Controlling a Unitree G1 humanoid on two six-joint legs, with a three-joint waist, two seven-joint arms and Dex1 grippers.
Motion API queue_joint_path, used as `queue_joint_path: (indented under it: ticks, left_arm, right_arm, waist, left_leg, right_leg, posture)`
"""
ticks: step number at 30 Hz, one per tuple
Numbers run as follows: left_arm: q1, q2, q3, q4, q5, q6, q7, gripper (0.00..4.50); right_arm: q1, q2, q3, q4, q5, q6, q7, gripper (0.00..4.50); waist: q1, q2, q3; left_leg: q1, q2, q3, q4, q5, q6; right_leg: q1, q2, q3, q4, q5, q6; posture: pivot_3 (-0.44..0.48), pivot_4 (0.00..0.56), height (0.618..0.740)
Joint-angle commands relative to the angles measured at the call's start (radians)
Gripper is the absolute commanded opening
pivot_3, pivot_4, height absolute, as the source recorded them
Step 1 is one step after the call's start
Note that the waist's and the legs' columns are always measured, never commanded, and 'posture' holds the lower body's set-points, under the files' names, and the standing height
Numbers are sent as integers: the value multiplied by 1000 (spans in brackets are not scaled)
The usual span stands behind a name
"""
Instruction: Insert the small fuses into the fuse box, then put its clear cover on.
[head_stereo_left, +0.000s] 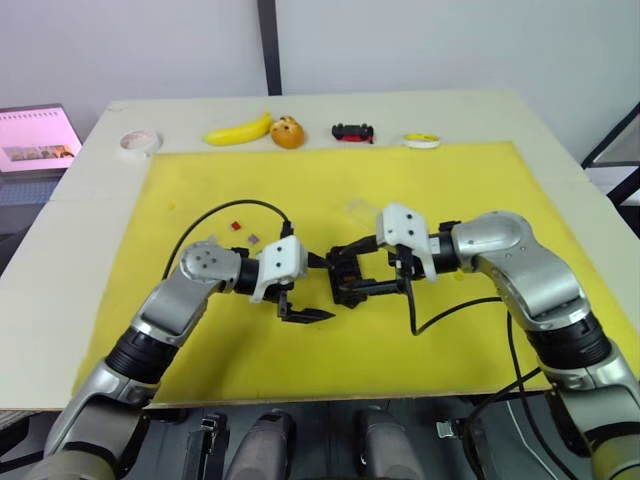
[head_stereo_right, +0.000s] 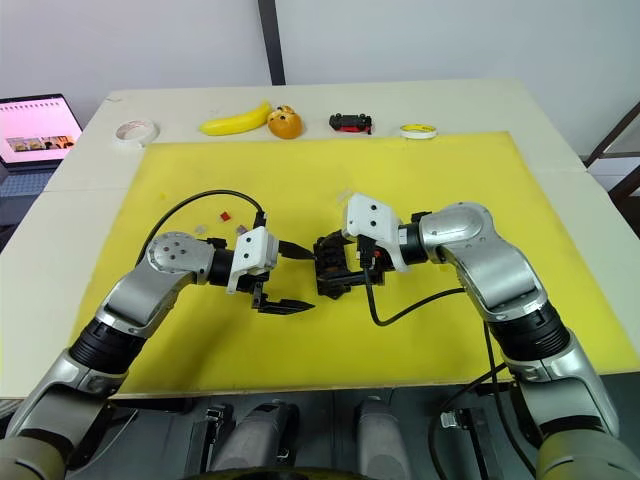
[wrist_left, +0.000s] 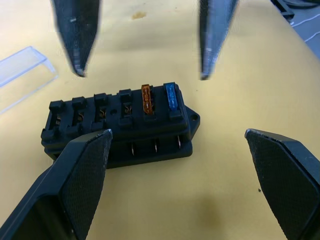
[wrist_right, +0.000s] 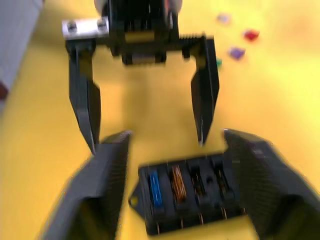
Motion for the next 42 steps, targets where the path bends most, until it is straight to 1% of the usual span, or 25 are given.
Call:
queue_joint_path:
  ticks: [1, 3, 14, 19, 25, 30, 33, 35, 40, 42]
  left_arm:
    - [-17, -5, 25, -7, -11, -16, -2, 4500]
    - [-16, -7, 27, -5, -12, -15, 0, 4500]
    - [-13, -5, 33, -7, -10, -11, 9, 4500]
    - [-15, -3, 34, -5, -9, -10, 12, 4500]
    - [-22, -3, 33, 4, -8, -12, 11, 4500]
    - [-21, -6, 44, 5, -20, -10, 15, 4500]
    - [20, 0, 96, -35, -58, 14, 43, 4500]
    - [68, 3, 161, -82, -102, 49, 82, 4500]
    - [245, 28, 377, -231, -245, 233, 225, 4500]
    - [366, 55, 513, -284, -325, 327, 271, 4500]
  right_arm:
    - [7, 11, -23, 24, 19, -49, 1, 1059]
    - [9, 17, -11, 60, 8, -70, -2, 27]
    - [21, 19, 28, 151, -47, -131, -21, 27]
    - [58, 21, 40, 172, -64, -167, -27, 27]
    - [96, 36, 17, 156, -44, -180, -51, 27]
    - [88, 47, -30, 96, -1, -152, -76, 27]
    - [92, 25, -96, -4, 78, -59, -97, 27]
    - [117, -5, -157, -79, 126, 8, -124, 27]
    - [247, -72, -371, -199, 204, 148, -243, 27]
    - [333, -105, -494, -212, 219, 194, -284, 593]
  waist:
    - [0, 0, 0]
    - [1, 0, 0]
    - [0, 0, 0]
    - [0, 0, 0]
    - [0, 0, 0]
    - [-1, 0, 0]
    - [0, 0, 0]
    - [0, 0, 0]
    - [4, 0, 0]
    - [5, 0, 0]
  left_leg:
    - [0, 0, 0, 0, 0, 0]
    - [0, 0, 0, 0, 0, 0]
    - [0, 0, 0, 0, 0, 0]
    - [0, 0, 0, 1, 0, 0]
    - [1, 0, 0, 1, 0, 0]
    - [1, 0, 0, 1, 0, 0]
    - [0, 0, 0, 1, 0, 0]
    - [0, 0, 0, 1, 0, 0]
    - [0, 0, -1, 0, -1, 1]
    - [0, 0, -1, 0, -2, 3]
  right_leg:
    - [0, 0, 0, 0, 0, 0]
    - [0, 0, 0, 0, 0, 0]
    - [0, 0, 0, 1, 0, 0]
    - [0, 0, 0, 1, 0, 0]
    - [0, 0, 0, 1, 0, 0]
    - [0, 0, 0, 1, 0, 0]
    - [0, 0, 0, 1, 0, 0]
    - [0, 0, 0, 1, 0, 0]
    - [0, 0, 1, 1, 0, 0]
    - [0, -1, 1, 1, 0, 0]
  posture:
    - [0, 150, 740]
    - [0, 150, 740]
    - [0, 150, 740]
    - [0, 150, 740]
    - [0, 150, 740]
    - [0, 150, 740]
    - [0, 150, 740]
    - [0, 150, 740]
    - [0, 150, 740]
    - [0, 150, 740]
